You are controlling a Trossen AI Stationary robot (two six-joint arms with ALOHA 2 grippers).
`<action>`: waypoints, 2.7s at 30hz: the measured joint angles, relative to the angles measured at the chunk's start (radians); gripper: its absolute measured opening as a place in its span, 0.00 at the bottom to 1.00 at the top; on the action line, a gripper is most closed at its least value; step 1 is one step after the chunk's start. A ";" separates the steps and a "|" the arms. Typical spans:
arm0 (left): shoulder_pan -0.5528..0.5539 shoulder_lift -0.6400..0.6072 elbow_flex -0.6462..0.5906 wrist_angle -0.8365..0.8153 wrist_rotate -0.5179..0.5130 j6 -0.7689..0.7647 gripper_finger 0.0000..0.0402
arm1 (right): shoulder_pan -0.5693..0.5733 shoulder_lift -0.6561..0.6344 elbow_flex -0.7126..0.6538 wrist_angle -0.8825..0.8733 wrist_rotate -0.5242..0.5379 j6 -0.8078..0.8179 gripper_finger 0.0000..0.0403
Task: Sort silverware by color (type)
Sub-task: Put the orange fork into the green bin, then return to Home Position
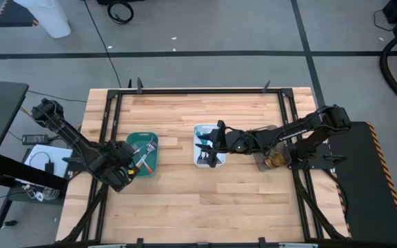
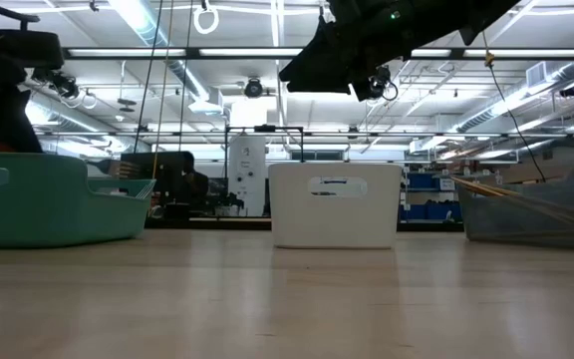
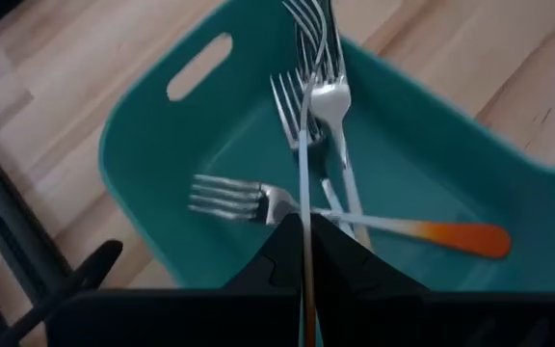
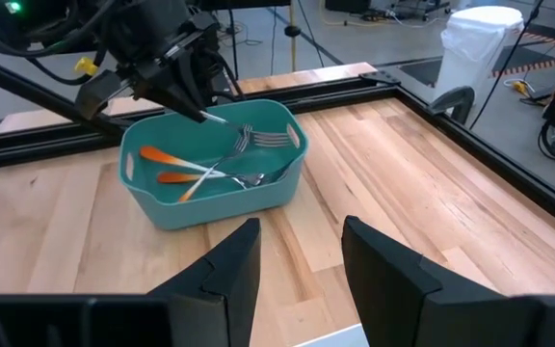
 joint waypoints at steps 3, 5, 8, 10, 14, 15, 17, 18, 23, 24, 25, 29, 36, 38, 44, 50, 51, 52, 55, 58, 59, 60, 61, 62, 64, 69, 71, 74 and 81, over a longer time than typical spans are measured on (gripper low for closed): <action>-0.005 0.000 -0.011 0.007 -0.042 -0.020 0.04 | 0.000 0.000 0.000 0.000 0.000 0.000 0.38; 0.001 0.000 -0.027 0.023 -0.057 -0.021 0.04 | 0.000 0.000 0.000 0.000 0.000 0.001 0.38; 0.010 0.001 -0.041 0.062 -0.058 -0.020 0.04 | 0.000 0.000 0.000 -0.001 0.000 0.015 0.38; 0.010 0.001 -0.043 0.076 -0.054 -0.020 0.04 | 0.000 0.000 0.000 -0.003 0.000 0.016 0.38; 0.009 0.001 -0.043 0.090 -0.042 -0.020 0.04 | 0.005 0.000 0.000 -0.002 0.000 0.016 0.38; 0.009 0.001 -0.043 0.090 -0.041 -0.023 0.05 | 0.007 0.000 0.000 -0.002 0.000 0.016 0.38; 0.010 0.001 -0.043 0.093 -0.041 -0.024 0.08 | 0.009 0.000 0.000 -0.002 0.000 0.016 0.38; 0.010 0.001 -0.043 0.091 -0.041 -0.024 0.11 | 0.010 0.000 0.000 -0.002 0.000 0.016 0.38; 0.010 0.001 -0.043 0.091 -0.038 -0.024 0.28 | 0.014 0.000 0.000 -0.002 0.000 0.016 0.38; 0.012 0.001 -0.043 0.089 -0.036 -0.024 0.32 | 0.014 0.000 0.000 -0.002 0.000 0.016 0.38; 0.016 0.000 -0.043 0.090 -0.036 -0.024 0.36 | 0.014 0.000 0.000 -0.002 0.000 0.016 0.38; 0.038 -0.001 -0.043 0.120 -0.064 -0.017 0.44 | 0.018 0.000 0.000 -0.001 0.000 0.016 0.38; 0.073 -0.002 0.003 0.182 -0.089 0.186 0.44 | 0.020 0.000 0.000 -0.001 0.000 0.016 0.38; 0.079 -0.002 0.037 0.180 -0.094 0.266 0.43 | 0.020 0.000 0.000 -0.001 0.000 0.016 0.38; 0.092 -0.014 0.116 0.185 -0.155 0.578 0.41 | 0.020 0.000 0.000 0.003 -0.002 0.006 0.38; 0.121 -0.148 0.119 0.253 -0.206 0.855 0.35 | -0.037 -0.011 0.000 0.022 -0.219 -0.008 0.34; 0.125 -0.177 0.119 0.269 -0.210 0.896 0.34 | -0.052 -0.011 0.000 0.022 -0.254 -0.009 0.33; 0.128 -0.205 0.119 0.290 -0.213 0.939 0.33 | -0.065 -0.010 0.000 0.021 -0.283 -0.011 0.31; 0.142 -0.287 0.119 0.364 -0.214 1.070 0.31 | -0.096 -0.013 0.000 0.022 -0.347 -0.017 0.27; 0.158 -0.349 0.119 0.429 -0.214 1.184 0.28 | -0.119 -0.043 -0.001 0.008 -0.389 -0.040 0.23; 0.164 -0.365 0.119 0.444 -0.213 1.213 0.27 | -0.126 -0.058 -0.001 -0.001 -0.395 -0.048 0.22; 0.169 -0.381 0.119 0.455 -0.213 1.238 0.26 | -0.132 -0.074 0.000 -0.003 -0.398 -0.058 0.21; 0.175 -0.395 0.119 0.463 -0.213 1.259 0.25 | -0.138 -0.091 0.000 -0.013 -0.400 -0.067 0.21; 0.182 -0.409 0.119 0.468 -0.213 1.277 0.24 | -0.144 -0.107 0.000 -0.026 -0.400 -0.079 0.20; 0.192 -0.431 0.119 0.475 -0.214 1.308 0.21 | -0.154 -0.139 0.000 -0.055 -0.400 -0.102 0.19; 0.197 -0.508 0.043 0.643 -0.205 1.452 0.14 | -0.168 -0.200 -0.017 -0.068 -0.399 -0.144 0.18; 0.204 -0.547 -0.006 0.739 -0.184 1.502 0.12 | -0.174 -0.244 -0.037 -0.070 -0.396 -0.145 0.18; 0.226 -0.609 -0.055 0.795 -0.134 1.525 0.08 | -0.175 -0.333 -0.078 -0.066 -0.384 -0.143 0.18; 0.260 -0.754 -0.175 0.938 -0.044 1.577 0.02 | -0.180 -0.512 -0.220 -0.021 -0.339 -0.114 0.16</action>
